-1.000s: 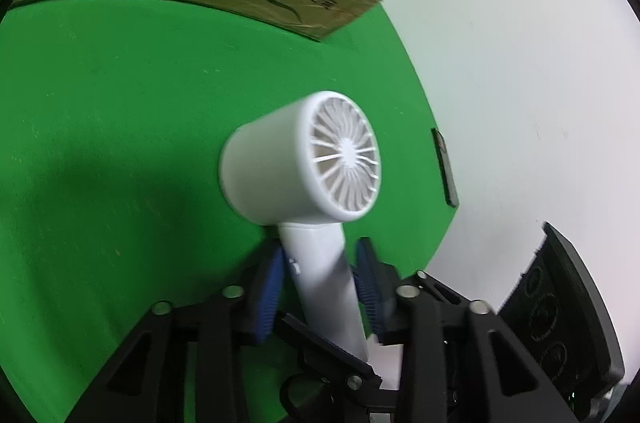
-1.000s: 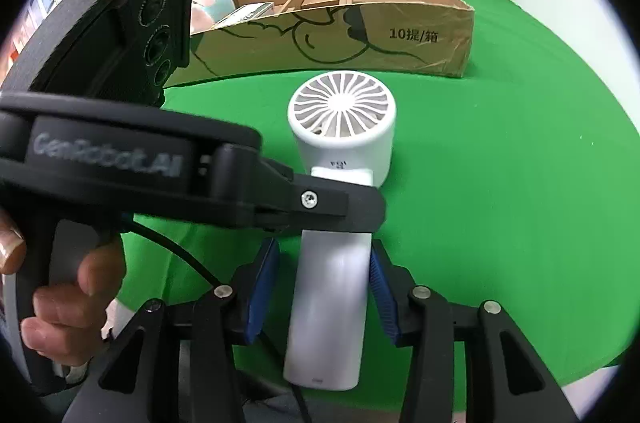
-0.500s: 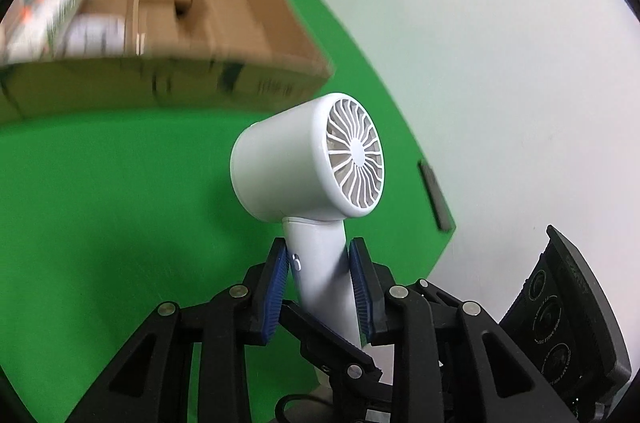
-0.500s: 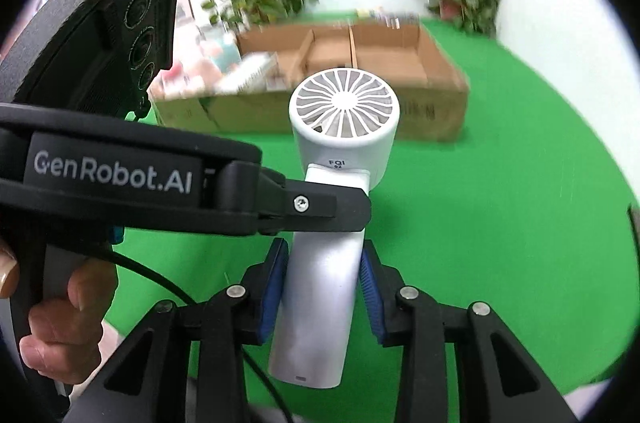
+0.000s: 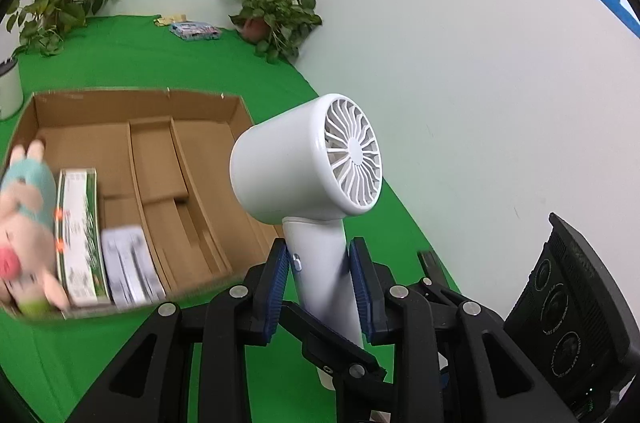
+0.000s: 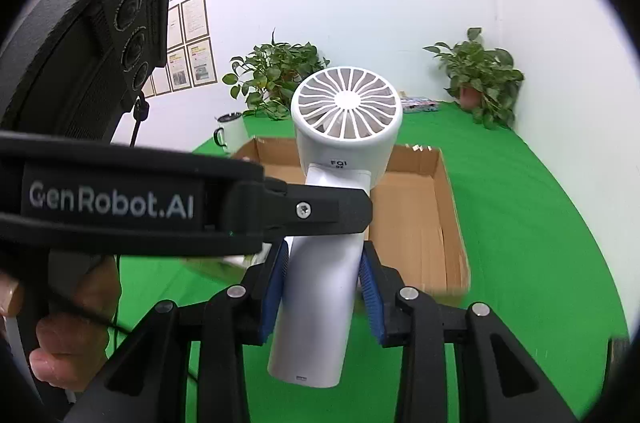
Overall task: Organize objects
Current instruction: 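Lift the white fan with the right tool and carry it over the box, then lower the fan into the divider's open compartment and open the right tool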
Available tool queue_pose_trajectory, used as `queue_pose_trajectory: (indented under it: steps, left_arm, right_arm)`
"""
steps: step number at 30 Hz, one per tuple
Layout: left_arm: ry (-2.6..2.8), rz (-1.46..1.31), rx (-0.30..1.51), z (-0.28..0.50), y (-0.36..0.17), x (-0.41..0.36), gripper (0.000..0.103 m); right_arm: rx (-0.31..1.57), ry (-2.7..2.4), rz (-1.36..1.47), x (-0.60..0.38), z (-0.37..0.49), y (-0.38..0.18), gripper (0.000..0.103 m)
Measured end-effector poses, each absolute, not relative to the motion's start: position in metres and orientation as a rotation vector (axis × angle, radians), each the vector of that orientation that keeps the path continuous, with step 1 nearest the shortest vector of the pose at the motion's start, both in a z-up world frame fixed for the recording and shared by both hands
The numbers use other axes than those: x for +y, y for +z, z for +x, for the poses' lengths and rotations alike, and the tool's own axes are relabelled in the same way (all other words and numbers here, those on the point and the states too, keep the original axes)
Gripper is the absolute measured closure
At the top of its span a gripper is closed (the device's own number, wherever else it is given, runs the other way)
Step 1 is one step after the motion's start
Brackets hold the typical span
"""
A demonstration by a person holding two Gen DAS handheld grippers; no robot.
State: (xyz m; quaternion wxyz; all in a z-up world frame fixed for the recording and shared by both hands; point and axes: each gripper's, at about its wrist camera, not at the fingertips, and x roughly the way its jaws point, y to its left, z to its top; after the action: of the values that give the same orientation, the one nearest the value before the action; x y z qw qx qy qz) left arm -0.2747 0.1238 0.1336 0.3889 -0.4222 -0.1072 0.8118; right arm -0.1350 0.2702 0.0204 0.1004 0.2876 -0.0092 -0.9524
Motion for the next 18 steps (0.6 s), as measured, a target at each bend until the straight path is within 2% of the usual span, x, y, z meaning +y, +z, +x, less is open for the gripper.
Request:
queue_pose_trajectory:
  steps: [4, 7, 18]
  left_arm:
    - [2.065, -1.140, -0.323, -0.320, 0.152, 0.122, 0.075]
    - [2.075, -1.199, -0.322, -0.353, 0.140, 0.130, 0.075]
    - [2.092, -1.492, -0.259, -0.403, 0.029, 0.162, 0.077]
  right_arm:
    - [-0.028, -2.764, 0.911, 0.278, -0.192, 0.044, 0.069]
    - [-0.077, -2.714, 0.974, 0.284, -0.220, 0.043, 0.069]
    - [-0.329, -2.515, 1.167, 0.318, -0.269, -0.042, 0.068]
